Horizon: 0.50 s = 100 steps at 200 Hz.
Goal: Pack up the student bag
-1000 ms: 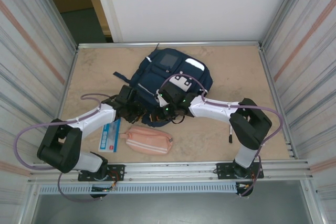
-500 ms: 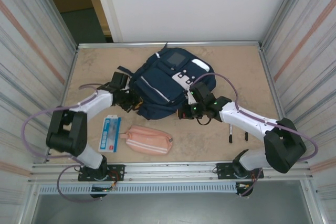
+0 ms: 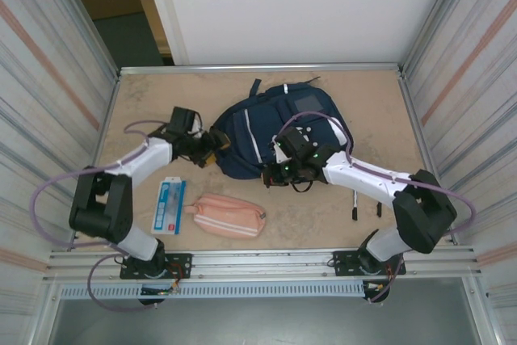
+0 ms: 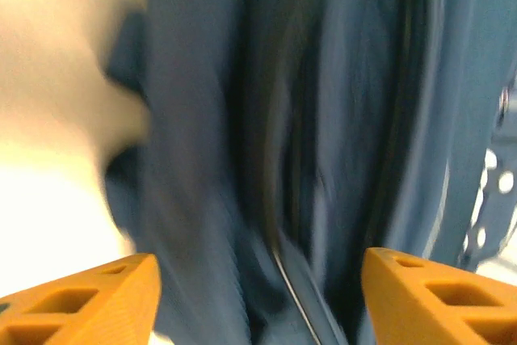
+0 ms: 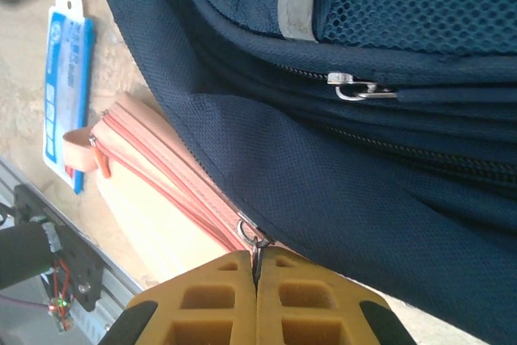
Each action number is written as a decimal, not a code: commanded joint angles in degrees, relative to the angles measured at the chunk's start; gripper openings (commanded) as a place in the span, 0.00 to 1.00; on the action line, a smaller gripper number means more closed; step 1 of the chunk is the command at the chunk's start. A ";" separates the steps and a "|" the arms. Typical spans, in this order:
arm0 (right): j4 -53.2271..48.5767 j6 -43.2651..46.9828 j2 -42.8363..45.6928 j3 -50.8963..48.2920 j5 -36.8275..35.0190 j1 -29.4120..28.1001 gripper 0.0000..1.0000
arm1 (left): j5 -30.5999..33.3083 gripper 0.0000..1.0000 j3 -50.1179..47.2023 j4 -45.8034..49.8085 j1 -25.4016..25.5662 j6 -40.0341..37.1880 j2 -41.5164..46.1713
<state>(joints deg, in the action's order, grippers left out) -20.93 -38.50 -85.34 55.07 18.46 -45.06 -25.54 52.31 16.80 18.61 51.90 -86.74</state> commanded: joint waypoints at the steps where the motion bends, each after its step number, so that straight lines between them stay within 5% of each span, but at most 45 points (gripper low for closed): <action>1: 4.53 -0.72 -1.85 3.10 2.54 -1.64 0.00 | 1.53 0.70 -4.03 -1.66 5.37 4.37 3.66; 63: 7.81 -2.82 -8.81 7.12 6.44 -4.66 0.00 | 18.27 0.68 -6.52 -3.28 13.75 13.61 4.03; 100: 6.88 -2.64 -8.09 6.28 3.84 -5.96 0.00 | 22.98 0.41 -5.63 -2.88 14.23 13.62 3.17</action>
<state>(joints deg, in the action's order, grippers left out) -15.35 -40.45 -94.24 60.23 20.75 -49.58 -9.10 46.26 14.52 32.67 64.73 -83.24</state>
